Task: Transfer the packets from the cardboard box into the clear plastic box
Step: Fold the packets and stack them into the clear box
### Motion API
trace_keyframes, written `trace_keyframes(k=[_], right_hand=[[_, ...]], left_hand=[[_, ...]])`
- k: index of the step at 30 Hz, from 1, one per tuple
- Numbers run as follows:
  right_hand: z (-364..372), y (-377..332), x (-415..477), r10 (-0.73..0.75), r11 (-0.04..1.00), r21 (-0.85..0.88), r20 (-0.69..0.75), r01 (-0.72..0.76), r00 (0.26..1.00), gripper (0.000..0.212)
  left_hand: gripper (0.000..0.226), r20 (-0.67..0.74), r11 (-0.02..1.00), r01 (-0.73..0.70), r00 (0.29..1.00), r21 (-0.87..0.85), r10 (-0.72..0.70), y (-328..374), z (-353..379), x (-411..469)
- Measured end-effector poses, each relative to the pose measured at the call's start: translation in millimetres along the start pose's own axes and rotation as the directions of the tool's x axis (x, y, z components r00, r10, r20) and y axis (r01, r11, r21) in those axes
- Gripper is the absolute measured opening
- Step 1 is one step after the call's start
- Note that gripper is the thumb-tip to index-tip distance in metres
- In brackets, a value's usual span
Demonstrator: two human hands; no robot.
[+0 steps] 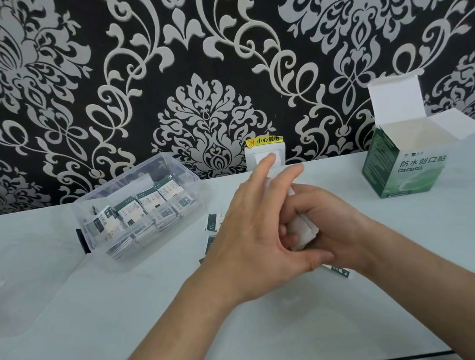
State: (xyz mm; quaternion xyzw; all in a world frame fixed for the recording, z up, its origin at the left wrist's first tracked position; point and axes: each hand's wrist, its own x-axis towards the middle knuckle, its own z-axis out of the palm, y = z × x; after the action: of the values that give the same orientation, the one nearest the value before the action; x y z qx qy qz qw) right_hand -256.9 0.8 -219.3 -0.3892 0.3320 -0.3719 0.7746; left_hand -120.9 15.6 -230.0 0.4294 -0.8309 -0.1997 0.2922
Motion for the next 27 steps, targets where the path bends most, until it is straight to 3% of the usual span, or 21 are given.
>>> trace_keyframes(k=[2,4,6,8,11,13,15,18,22,25,27], right_hand=[[0,1,1,-0.012,0.996,-0.093,0.004,0.013,1.0,0.024],[0,0,1,-0.001,0.997,-0.073,0.036,0.004,0.999,0.03],[0,-1,2,0.019,0.998,-0.063,0.071,-0.015,0.997,0.02],[0,0,3,0.017,0.989,-0.145,0.044,-0.01,0.999,0.013],[-4,-1,4,-0.018,0.941,-0.337,-0.015,0.012,1.0,0.026],[-7,-6,1,-0.006,0.909,-0.417,0.044,0.024,0.999,0.04],[-8,-12,-2,0.047,0.908,-0.418,0.142,0.017,0.989,0.04],[-9,-17,-6,0.115,0.954,-0.296,0.263,-0.033,0.958,0.027],[-9,-17,-4,0.161,0.974,-0.203,0.327,-0.097,0.931,0.021],[-6,-15,-3,0.078,0.932,-0.362,0.2,0.0,0.977,0.02],[-5,-10,-3,-0.1,0.817,-0.567,0.041,0.106,0.994,0.02]], left_hand=[[0.092,-0.026,0.999,0.034,0.999,0.018,-0.034,-1,1,1],[0.078,-0.111,0.999,0.03,0.993,0.043,-0.025,-5,1,1],[0.07,-0.18,0.996,0.026,0.984,0.087,-0.01,-8,0,2],[0.071,-0.15,0.994,0.07,0.987,0.08,-0.057,-7,-3,2],[0.064,-0.008,0.987,0.148,0.989,-0.069,-0.149,-6,-16,4],[0.052,0.004,0.961,0.164,0.986,-0.224,-0.167,-10,-29,5],[0.041,-0.007,0.926,0.171,0.983,-0.337,-0.184,-15,-38,5],[0.034,0.063,0.914,0.174,0.985,-0.366,-0.162,-15,-40,6],[0.017,0.062,0.81,0.199,0.978,-0.552,-0.198,-14,-44,7],[0.016,-0.066,0.795,0.242,0.941,-0.557,-0.332,-14,-43,9],[0.021,-0.196,0.821,0.264,0.892,-0.506,-0.407,-17,-40,10]])
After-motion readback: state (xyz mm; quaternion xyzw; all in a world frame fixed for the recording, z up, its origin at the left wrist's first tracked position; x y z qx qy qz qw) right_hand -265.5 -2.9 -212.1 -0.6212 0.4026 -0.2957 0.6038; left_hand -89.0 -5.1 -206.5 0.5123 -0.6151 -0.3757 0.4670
